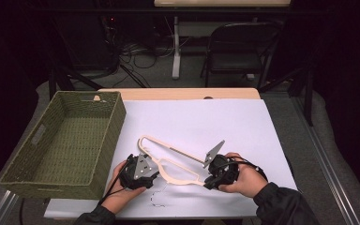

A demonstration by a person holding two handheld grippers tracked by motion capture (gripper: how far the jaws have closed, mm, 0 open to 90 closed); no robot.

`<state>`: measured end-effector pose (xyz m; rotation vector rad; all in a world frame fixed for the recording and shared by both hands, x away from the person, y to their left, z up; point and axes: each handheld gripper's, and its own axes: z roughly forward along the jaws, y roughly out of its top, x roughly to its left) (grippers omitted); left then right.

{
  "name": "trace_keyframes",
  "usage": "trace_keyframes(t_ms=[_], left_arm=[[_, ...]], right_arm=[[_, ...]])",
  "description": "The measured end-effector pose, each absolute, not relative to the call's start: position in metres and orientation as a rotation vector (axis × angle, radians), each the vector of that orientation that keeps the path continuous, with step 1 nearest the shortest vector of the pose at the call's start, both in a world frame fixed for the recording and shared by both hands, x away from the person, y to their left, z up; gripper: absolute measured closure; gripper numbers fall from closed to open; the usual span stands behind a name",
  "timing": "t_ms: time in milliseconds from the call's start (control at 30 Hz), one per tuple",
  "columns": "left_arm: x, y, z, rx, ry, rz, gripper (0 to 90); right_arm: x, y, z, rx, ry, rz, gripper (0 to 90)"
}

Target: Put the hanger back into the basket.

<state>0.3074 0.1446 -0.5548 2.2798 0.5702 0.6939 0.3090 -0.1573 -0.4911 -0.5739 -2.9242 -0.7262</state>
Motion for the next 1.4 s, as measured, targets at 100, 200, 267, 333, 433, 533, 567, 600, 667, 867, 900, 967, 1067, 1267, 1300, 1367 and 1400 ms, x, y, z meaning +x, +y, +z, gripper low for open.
trace_keyframes(t_ms=[100,200,267,333,433,533,567,600,667,867,900,967,1067,1267,1300,1367,1400], left_arm=[[0.310,0.142,-0.557,2.281,0.528,0.732,27.5],[0.313,0.140,-0.559,2.281,0.500,0.757,29.9],[0.315,0.139,-0.560,2.278,0.472,0.763,30.0],[0.317,0.136,-0.561,2.274,0.461,0.768,30.1],[0.319,0.134,-0.563,2.278,0.431,0.777,30.5],[0.321,0.133,-0.565,2.279,0.427,0.776,32.4],[0.322,0.132,-0.566,2.276,0.424,0.774,32.4],[0.323,0.132,-0.567,2.276,0.423,0.773,32.9],[0.324,0.131,-0.568,2.277,0.410,0.768,34.0],[0.325,0.128,-0.571,2.286,0.366,0.797,40.0],[0.325,0.128,-0.571,2.281,0.369,0.800,41.1],[0.327,0.129,-0.571,2.282,0.368,0.803,43.0],[0.327,0.129,-0.571,2.285,0.361,0.801,45.8],[0.328,0.128,-0.571,2.291,0.319,0.806,48.2],[0.327,0.128,-0.571,2.292,0.317,0.807,48.9],[0.327,0.128,-0.571,2.291,0.309,0.809,49.4],[0.327,0.127,-0.571,2.298,0.291,0.815,50.4]], right_arm=[[0.309,-0.158,-0.491,-0.581,-2.922,-0.725,80.2],[0.309,-0.158,-0.491,-0.578,-2.922,-0.726,80.2],[0.309,-0.158,-0.491,-0.576,-2.922,-0.727,80.2],[0.309,-0.158,-0.490,-0.576,-2.928,-0.719,80.2],[0.310,-0.159,-0.490,-0.578,-2.916,-0.735,80.2],[0.310,-0.160,-0.490,-0.574,-2.914,-0.739,80.2],[0.310,-0.160,-0.490,-0.574,-2.914,-0.739,80.2],[0.310,-0.160,-0.490,-0.573,-2.914,-0.740,80.2],[0.310,-0.160,-0.490,-0.573,-2.917,-0.740,80.2],[0.311,-0.161,-0.490,-0.571,-2.915,-0.748,80.1],[0.311,-0.161,-0.490,-0.570,-2.915,-0.748,80.1],[0.311,-0.161,-0.490,-0.566,-2.916,-0.749,80.1],[0.311,-0.161,-0.490,-0.576,-2.911,-0.749,80.1],[0.311,-0.162,-0.492,-0.571,-2.910,-0.768,80.1],[0.311,-0.162,-0.492,-0.571,-2.910,-0.770,80.1],[0.311,-0.162,-0.491,-0.571,-2.911,-0.749,80.1],[0.312,-0.162,-0.491,-0.568,-2.913,-0.739,80.1]])
